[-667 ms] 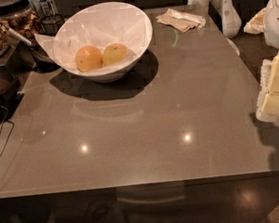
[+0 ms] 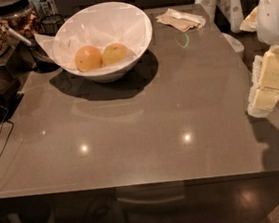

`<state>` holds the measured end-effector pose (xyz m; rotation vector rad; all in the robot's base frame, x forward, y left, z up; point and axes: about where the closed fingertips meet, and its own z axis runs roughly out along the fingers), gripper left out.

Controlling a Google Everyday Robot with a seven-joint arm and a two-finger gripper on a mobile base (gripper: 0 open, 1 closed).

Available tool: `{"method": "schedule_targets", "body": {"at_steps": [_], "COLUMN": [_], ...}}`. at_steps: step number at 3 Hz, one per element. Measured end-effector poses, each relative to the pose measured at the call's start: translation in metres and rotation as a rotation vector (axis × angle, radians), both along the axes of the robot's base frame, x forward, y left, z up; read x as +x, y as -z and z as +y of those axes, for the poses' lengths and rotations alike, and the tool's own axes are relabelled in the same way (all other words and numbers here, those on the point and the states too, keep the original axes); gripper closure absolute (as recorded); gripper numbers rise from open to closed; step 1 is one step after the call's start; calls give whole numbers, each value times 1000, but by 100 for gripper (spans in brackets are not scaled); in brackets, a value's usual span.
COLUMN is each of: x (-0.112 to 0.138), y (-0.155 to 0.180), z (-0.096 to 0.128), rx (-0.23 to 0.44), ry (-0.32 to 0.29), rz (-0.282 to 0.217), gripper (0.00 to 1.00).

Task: Pick orange from white bowl

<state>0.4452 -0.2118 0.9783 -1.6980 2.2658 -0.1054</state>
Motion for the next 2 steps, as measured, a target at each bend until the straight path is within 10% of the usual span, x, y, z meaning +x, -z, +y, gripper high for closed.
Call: {"method": "schedule_targets", "body": {"at_steps": [2], "x": [58], "y": [10], "z": [32], "rx": [42], "ry": [108], "rz": [137], "gripper": [0]}}
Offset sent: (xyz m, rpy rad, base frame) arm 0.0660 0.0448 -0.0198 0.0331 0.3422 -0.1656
